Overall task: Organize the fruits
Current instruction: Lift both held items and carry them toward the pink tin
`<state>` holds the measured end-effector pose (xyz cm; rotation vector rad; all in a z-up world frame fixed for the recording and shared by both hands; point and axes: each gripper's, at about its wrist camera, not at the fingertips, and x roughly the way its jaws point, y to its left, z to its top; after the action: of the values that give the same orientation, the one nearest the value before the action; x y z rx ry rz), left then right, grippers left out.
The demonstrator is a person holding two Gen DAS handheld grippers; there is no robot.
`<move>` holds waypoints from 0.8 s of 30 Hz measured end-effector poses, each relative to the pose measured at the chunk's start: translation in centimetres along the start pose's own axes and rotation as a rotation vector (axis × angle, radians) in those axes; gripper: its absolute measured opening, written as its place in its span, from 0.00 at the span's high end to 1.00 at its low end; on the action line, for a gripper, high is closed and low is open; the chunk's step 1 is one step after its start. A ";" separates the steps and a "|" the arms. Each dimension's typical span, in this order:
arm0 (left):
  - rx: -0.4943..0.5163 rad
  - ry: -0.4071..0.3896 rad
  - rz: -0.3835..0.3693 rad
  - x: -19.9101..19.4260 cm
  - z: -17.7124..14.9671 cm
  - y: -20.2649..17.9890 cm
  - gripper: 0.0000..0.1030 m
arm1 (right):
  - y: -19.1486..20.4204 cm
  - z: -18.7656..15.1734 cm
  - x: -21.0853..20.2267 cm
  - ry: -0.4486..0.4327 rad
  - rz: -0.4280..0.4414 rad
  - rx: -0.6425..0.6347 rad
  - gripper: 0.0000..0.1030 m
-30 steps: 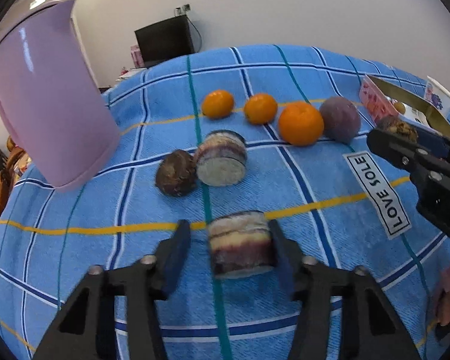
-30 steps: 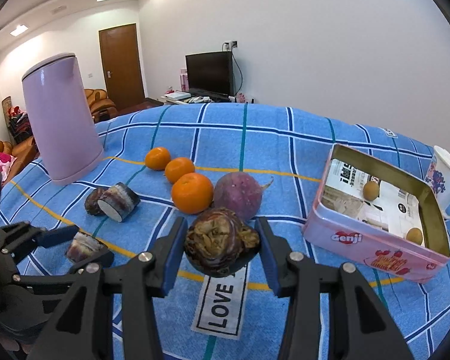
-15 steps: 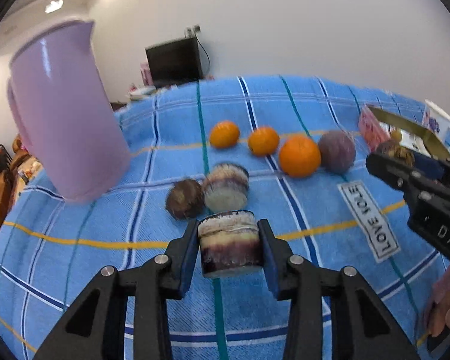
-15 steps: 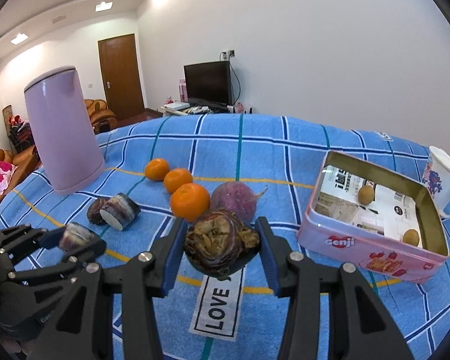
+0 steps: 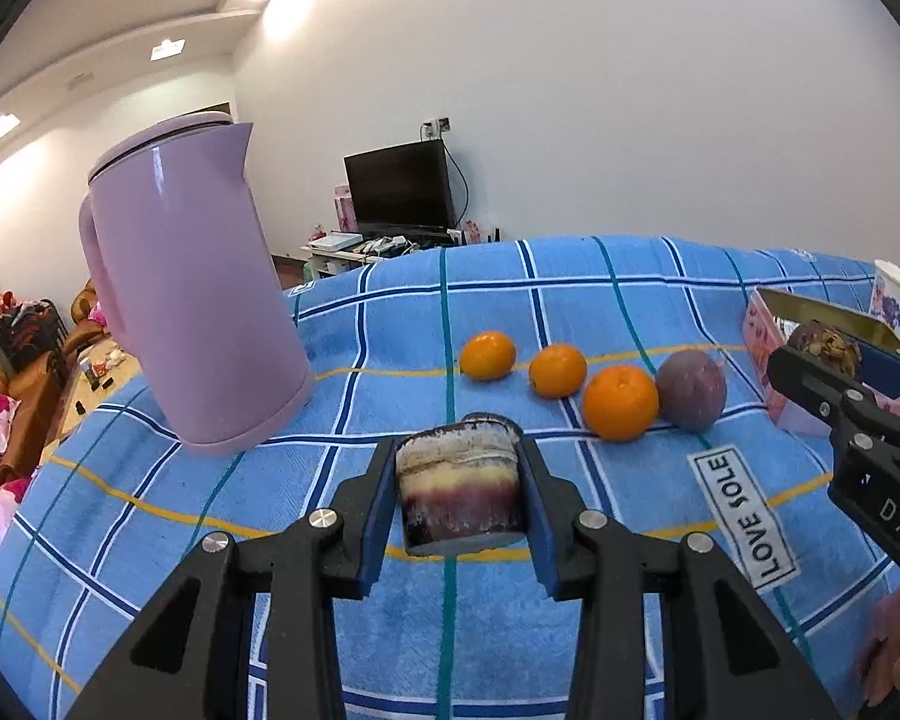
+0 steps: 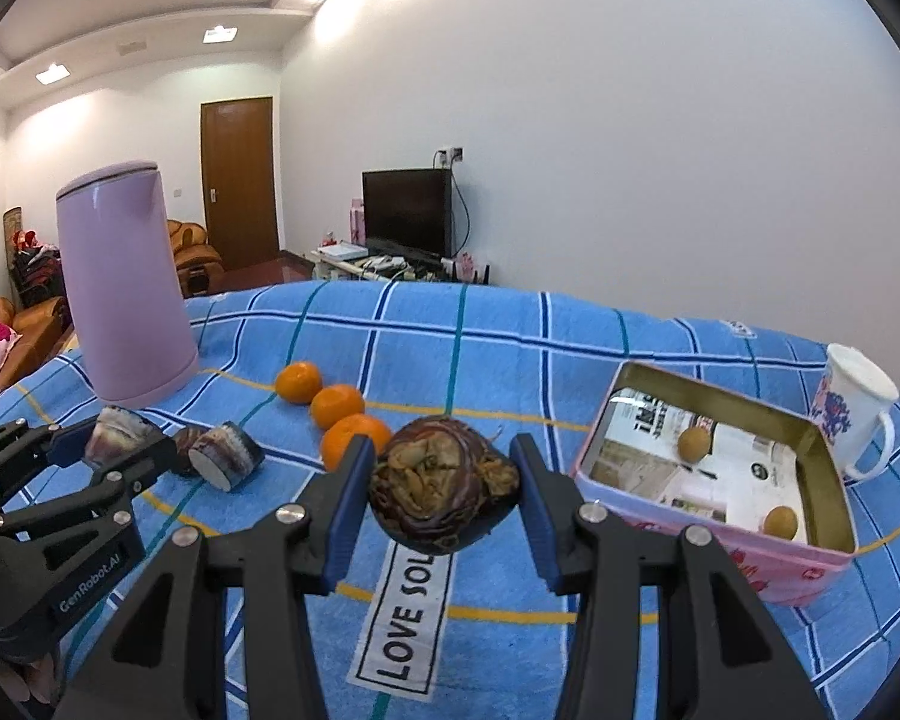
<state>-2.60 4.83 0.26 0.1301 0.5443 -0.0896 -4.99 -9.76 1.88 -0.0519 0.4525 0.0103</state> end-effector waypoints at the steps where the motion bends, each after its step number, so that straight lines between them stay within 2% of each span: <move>1: -0.006 -0.002 -0.001 0.0 0.1 -0.1 0.61 | -0.2 0.0 -0.1 -0.006 -0.003 -0.001 0.52; 11: -0.024 0.002 -0.024 -0.5 0.6 -1.9 0.61 | -3.1 0.8 -0.5 -0.032 -0.011 0.047 0.52; 14: -0.037 0.007 -0.071 -0.5 0.6 -2.2 0.61 | -4.1 0.9 -0.4 -0.025 -0.007 0.072 0.52; 16: -0.064 0.011 -0.128 -0.6 0.6 -1.8 0.61 | -4.4 0.9 -0.4 -0.024 -0.009 0.081 0.52; 20: -0.123 -0.022 -0.214 -1.3 0.8 -0.6 0.62 | -5.1 0.9 -0.6 -0.030 -0.013 0.094 0.52; 24: -0.128 -0.061 -0.227 -2.0 1.3 -0.7 0.62 | -5.7 1.0 -0.8 -0.040 -0.013 0.102 0.52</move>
<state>-3.76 4.07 2.31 -0.0599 0.5008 -0.2786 -5.16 -15.42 3.44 0.0452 0.4122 -0.0240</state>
